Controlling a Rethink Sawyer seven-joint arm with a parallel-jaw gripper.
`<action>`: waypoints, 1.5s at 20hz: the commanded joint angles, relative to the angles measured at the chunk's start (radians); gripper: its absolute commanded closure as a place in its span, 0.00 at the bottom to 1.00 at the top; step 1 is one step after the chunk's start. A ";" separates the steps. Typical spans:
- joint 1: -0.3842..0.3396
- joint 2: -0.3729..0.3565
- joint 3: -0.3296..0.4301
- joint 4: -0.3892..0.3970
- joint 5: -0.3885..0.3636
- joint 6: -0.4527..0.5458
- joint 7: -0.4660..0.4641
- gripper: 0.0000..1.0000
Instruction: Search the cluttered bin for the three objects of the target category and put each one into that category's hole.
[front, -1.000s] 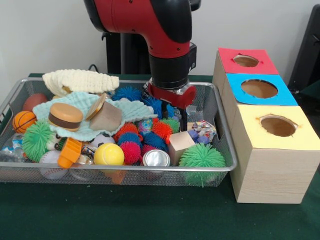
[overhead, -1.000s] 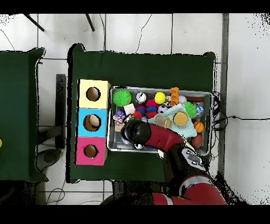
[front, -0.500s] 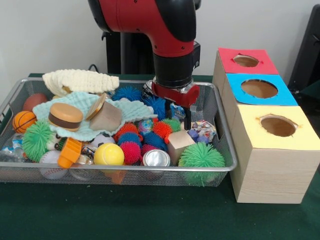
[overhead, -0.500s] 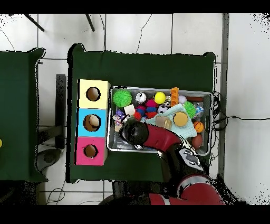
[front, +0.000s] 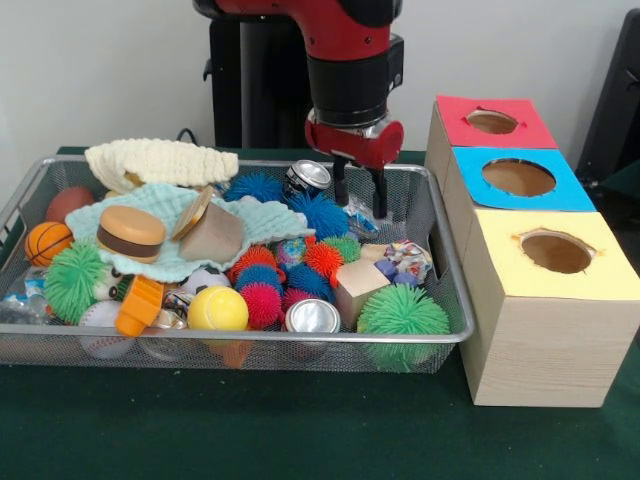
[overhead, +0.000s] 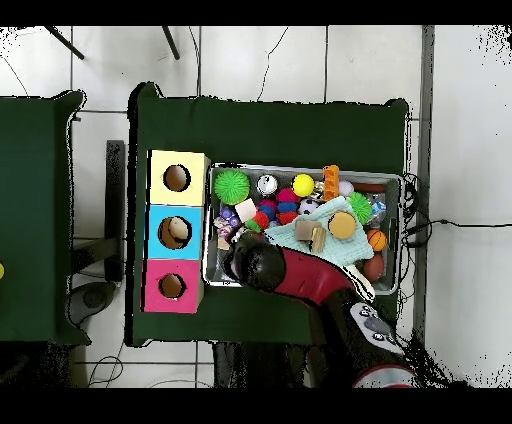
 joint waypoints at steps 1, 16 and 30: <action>-0.032 -0.087 0.092 0.094 0.009 0.066 0.076 0.00; -0.030 0.063 0.066 0.077 -0.053 -0.085 0.068 0.00; -0.036 0.230 0.046 0.140 -0.196 -0.287 0.099 0.00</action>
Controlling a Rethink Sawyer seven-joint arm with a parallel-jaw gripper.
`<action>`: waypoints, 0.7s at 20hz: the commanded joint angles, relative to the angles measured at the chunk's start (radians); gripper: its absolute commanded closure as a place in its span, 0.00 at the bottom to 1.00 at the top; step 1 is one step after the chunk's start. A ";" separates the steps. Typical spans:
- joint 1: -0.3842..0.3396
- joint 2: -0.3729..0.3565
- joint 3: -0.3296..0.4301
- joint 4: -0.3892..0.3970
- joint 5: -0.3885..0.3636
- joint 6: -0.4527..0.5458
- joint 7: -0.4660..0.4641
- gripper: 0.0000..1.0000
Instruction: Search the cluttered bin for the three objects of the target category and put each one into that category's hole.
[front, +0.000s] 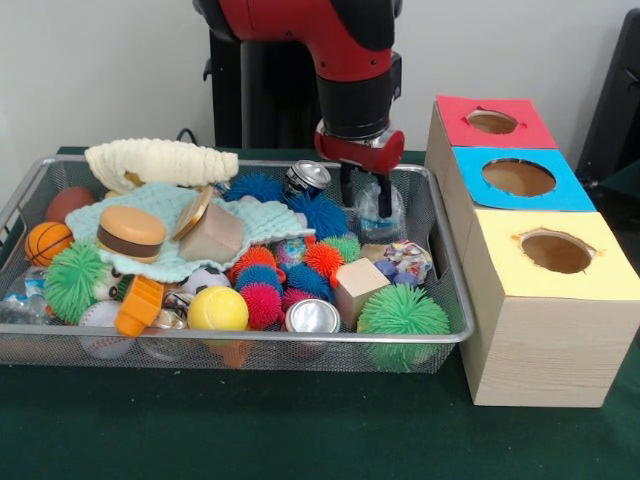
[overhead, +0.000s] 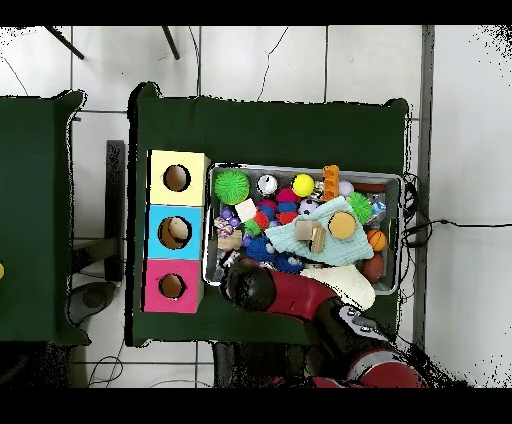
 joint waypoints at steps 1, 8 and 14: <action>-0.019 0.118 0.033 0.076 -0.087 -0.151 0.104 0.00; -0.034 0.105 0.040 0.117 -0.090 -0.142 0.096 0.00; -0.061 0.112 0.053 0.107 -0.097 -0.140 0.079 0.00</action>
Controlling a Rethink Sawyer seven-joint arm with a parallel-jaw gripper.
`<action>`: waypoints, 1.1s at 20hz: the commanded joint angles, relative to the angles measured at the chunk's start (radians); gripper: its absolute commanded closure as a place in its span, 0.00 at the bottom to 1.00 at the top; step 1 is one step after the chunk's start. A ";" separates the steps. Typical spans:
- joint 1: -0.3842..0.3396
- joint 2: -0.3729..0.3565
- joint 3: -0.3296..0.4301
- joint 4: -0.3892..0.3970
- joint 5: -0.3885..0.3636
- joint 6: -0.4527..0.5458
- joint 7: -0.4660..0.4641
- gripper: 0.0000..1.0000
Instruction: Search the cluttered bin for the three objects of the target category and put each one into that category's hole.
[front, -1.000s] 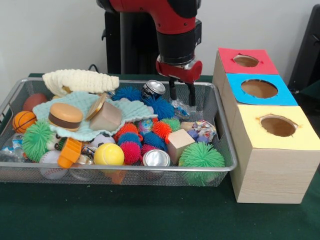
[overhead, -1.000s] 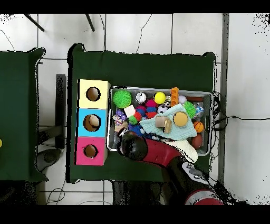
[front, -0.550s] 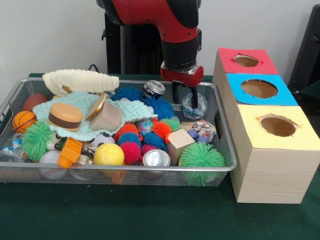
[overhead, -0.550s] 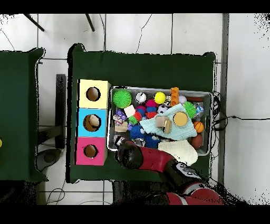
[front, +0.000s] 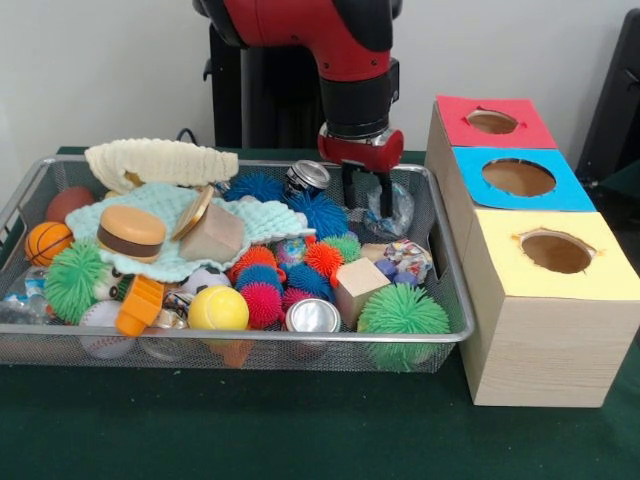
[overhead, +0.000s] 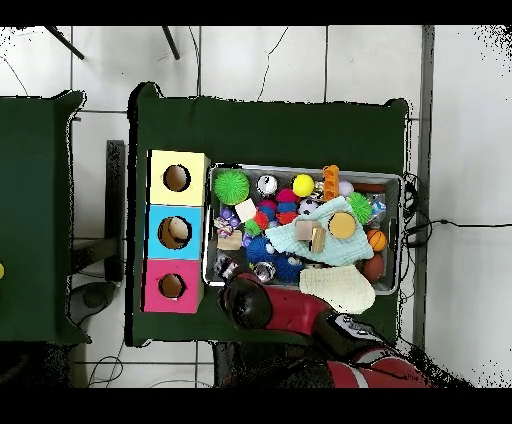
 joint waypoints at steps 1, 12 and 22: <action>-0.043 0.066 0.052 0.037 -0.056 0.040 0.073 0.00; -0.122 0.086 0.092 0.007 -0.144 0.030 0.026 1.00; -0.154 0.139 0.099 -0.026 -0.195 -0.045 0.056 1.00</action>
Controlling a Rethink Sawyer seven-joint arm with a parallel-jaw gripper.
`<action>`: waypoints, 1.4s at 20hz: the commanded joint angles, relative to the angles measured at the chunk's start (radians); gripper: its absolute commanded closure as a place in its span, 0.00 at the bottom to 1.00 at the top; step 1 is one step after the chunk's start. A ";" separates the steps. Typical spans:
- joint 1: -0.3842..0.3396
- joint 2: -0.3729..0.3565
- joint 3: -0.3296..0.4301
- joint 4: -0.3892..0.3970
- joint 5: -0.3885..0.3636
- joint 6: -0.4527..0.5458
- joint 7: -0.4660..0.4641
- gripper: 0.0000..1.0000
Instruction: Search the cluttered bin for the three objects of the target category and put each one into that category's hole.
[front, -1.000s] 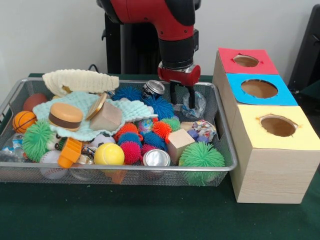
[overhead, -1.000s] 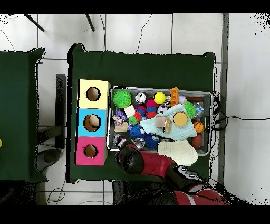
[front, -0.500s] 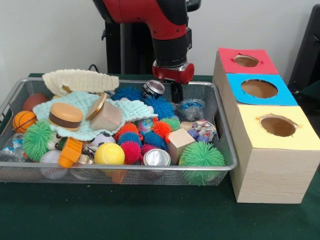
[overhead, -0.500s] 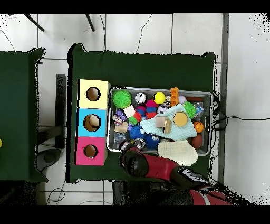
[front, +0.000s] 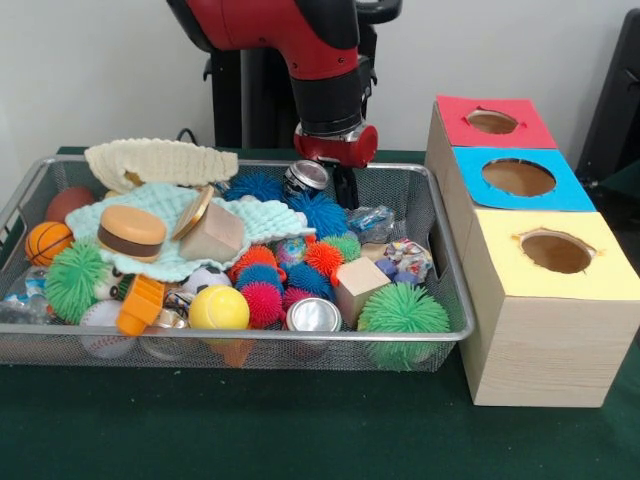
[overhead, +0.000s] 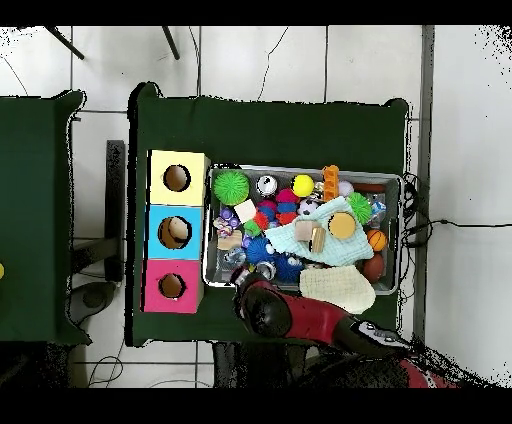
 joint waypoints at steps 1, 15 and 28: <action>-0.013 0.092 0.060 -0.036 -0.068 -0.013 0.061 1.00; 0.091 0.058 0.004 -0.028 -0.006 0.024 0.095 0.00; 0.037 0.089 0.058 0.008 -0.017 -0.021 0.128 0.00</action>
